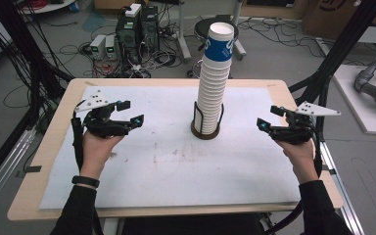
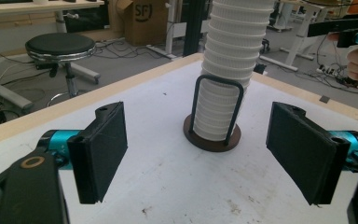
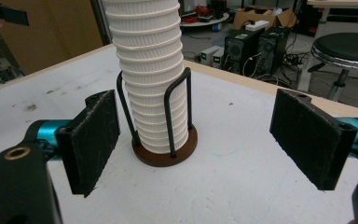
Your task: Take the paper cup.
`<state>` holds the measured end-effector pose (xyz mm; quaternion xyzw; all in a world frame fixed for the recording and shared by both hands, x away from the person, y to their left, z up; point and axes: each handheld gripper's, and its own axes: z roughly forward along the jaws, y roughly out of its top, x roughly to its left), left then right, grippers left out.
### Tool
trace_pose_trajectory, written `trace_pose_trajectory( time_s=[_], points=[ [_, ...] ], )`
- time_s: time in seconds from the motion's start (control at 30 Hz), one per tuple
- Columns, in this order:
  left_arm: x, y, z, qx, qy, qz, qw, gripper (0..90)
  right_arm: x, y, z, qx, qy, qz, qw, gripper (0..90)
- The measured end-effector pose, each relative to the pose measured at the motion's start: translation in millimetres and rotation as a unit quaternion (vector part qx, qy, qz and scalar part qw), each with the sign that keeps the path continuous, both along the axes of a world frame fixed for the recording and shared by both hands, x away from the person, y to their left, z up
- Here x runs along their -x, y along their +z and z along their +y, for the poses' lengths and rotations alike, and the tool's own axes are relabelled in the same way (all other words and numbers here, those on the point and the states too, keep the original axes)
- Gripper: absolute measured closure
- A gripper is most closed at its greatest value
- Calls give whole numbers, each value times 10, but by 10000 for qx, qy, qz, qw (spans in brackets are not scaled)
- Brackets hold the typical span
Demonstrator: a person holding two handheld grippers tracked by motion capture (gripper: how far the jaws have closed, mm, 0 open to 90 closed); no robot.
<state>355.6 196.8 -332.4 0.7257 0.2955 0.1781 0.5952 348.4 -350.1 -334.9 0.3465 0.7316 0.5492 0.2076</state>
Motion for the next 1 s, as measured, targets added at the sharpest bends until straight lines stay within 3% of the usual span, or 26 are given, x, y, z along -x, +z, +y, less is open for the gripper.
trace_pose_trajectory(
  time_s=[0.4, 0.83, 1.0],
  points=[
    [-6, 11, 2, 169, -38, -8, 9998, 203, 24, 12, 26, -11, 80, -40, 10000, 158],
    [-17, 0, -40, 139, -156, 6, 9998, 161, 13, 14, 24, -29, 92, -71, 9999, 158],
    [-29, -5, -72, 227, -235, -9, 9995, 151, 20, 17, 18, -59, 91, -41, 9999, 159]
  ],
)
